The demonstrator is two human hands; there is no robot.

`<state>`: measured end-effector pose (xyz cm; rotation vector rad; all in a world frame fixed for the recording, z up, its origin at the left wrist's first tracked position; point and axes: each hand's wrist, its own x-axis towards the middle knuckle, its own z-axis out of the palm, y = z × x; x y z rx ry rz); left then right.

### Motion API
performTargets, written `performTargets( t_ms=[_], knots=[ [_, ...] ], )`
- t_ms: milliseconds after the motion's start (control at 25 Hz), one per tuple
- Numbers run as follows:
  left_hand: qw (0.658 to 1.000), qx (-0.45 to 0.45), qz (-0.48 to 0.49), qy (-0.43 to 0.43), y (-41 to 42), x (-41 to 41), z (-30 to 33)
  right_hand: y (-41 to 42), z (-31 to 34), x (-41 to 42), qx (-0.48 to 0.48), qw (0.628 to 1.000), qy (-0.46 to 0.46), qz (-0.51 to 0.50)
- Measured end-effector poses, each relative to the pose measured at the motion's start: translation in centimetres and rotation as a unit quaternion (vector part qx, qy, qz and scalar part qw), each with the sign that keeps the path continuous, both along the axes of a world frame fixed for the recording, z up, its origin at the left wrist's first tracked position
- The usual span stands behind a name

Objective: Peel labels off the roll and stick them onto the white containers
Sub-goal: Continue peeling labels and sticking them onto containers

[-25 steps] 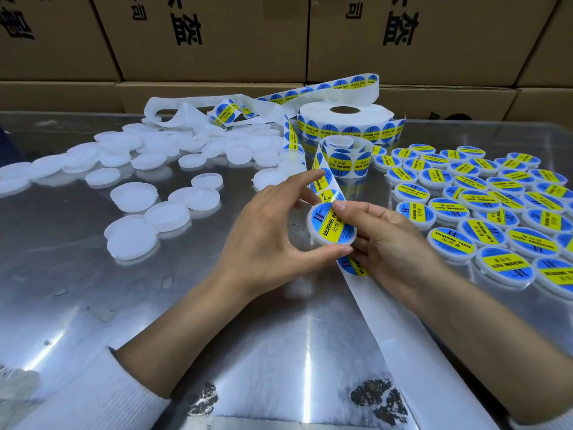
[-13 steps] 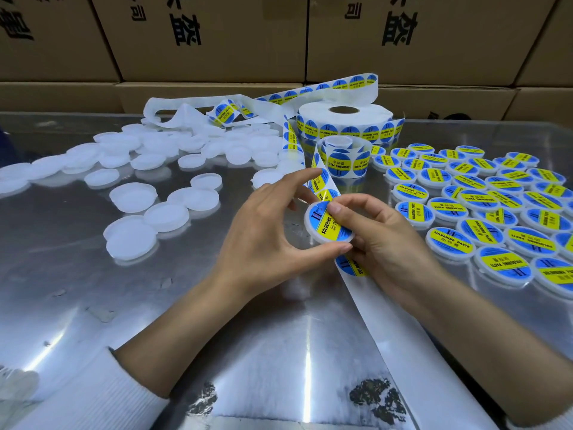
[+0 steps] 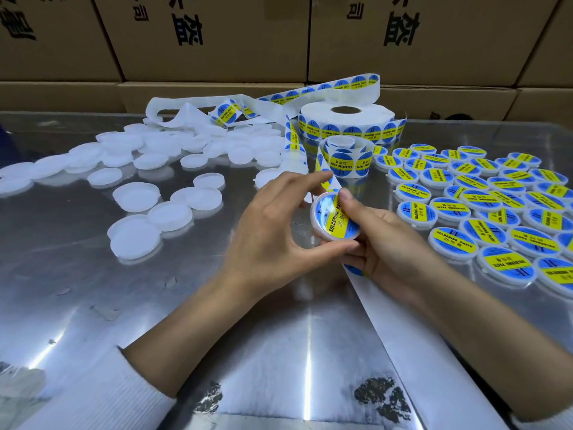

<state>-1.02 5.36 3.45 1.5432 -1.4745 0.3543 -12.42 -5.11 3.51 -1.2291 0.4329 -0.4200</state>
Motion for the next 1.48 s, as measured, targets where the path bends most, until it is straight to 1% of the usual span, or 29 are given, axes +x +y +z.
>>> performTargets(
  t_ms=[120, 240, 320, 360, 480, 640, 720, 800, 840, 920, 1000, 1040, 1120, 1160, 1200, 1280, 1400, 1440, 1480],
  knots=[
    [1.000, 0.022, -0.013, -0.004, -0.1, -0.1, -0.2, 0.3, 0.1, 0.1, 0.011, 0.999, 0.022, -0.031],
    [0.995, 0.093, -0.036, -0.014, -0.2, -0.2, -0.4, 0.1, 0.1, 0.1, 0.041, 0.996, 0.035, -0.065],
    [0.990, 0.128, -0.056, -0.002, -0.2, -0.1, -0.6, -0.1, 0.2, 0.1, 0.050, 0.995, 0.042, -0.073],
    [0.990, 0.125, -0.070, 0.003, -0.2, 0.0, -0.7, -0.1, 0.2, 0.2, 0.048, 0.996, 0.043, -0.069],
    [0.993, 0.066, -0.100, -0.007, -0.3, 0.0, -0.8, -0.3, 0.2, 0.1, 0.048, 0.996, 0.050, -0.059],
    [0.990, 0.012, -0.126, -0.064, -0.5, -0.3, -0.9, -0.1, 0.5, -0.1, 0.032, 0.995, 0.084, -0.046],
    [0.990, -0.021, -0.108, -0.085, -0.4, -0.3, -1.0, 0.1, 0.7, -0.1, 0.025, 0.994, 0.087, -0.061],
    [0.993, -0.049, -0.075, -0.074, -0.3, -0.2, -0.8, 0.1, 0.9, -0.1, 0.017, 0.993, 0.076, -0.093],
    [0.996, -0.049, -0.049, -0.063, -0.3, 0.1, -0.7, -0.1, 1.1, -0.1, 0.010, 0.990, 0.070, -0.118],
    [0.999, -0.003, 0.021, -0.038, -0.4, 0.9, -0.6, -1.0, 1.6, -0.4, -0.025, 0.980, 0.065, -0.186],
    [0.991, 0.104, 0.086, -0.014, -0.6, 2.2, -1.2, -2.5, 1.8, -0.9, -0.097, 0.958, 0.089, -0.254],
    [0.979, 0.173, 0.111, -0.008, -0.7, 2.9, -1.6, -3.2, 1.7, -1.2, -0.141, 0.945, 0.114, -0.273],
    [0.941, 0.305, 0.146, -0.001, -1.2, 4.0, -2.5, -4.6, 1.2, -1.7, -0.234, 0.918, 0.178, -0.268],
    [0.922, 0.353, 0.159, 0.001, -1.4, 4.5, -2.9, -5.1, 0.7, -1.7, -0.274, 0.904, 0.213, -0.251],
    [0.909, 0.382, 0.167, 0.002, -1.6, 4.9, -3.1, -5.4, 0.3, -1.7, -0.300, 0.893, 0.244, -0.232],
    [0.900, 0.400, 0.174, -0.005, -2.1, 5.6, -3.4, -5.9, -0.6, -1.5, -0.311, 0.884, 0.282, -0.206],
    [0.899, 0.396, 0.188, -0.019, -2.4, 6.1, -3.3, -6.0, -1.2, -1.3, -0.312, 0.880, 0.286, -0.214],
    [0.900, 0.390, 0.191, -0.022, -2.5, 6.3, -3.3, -5.9, -1.2, -1.3, -0.327, 0.873, 0.289, -0.217],
    [0.902, 0.385, 0.193, -0.025, -2.6, 6.3, -3.3, -5.7, -1.2, -1.3, -0.359, 0.856, 0.297, -0.224]
  ],
)
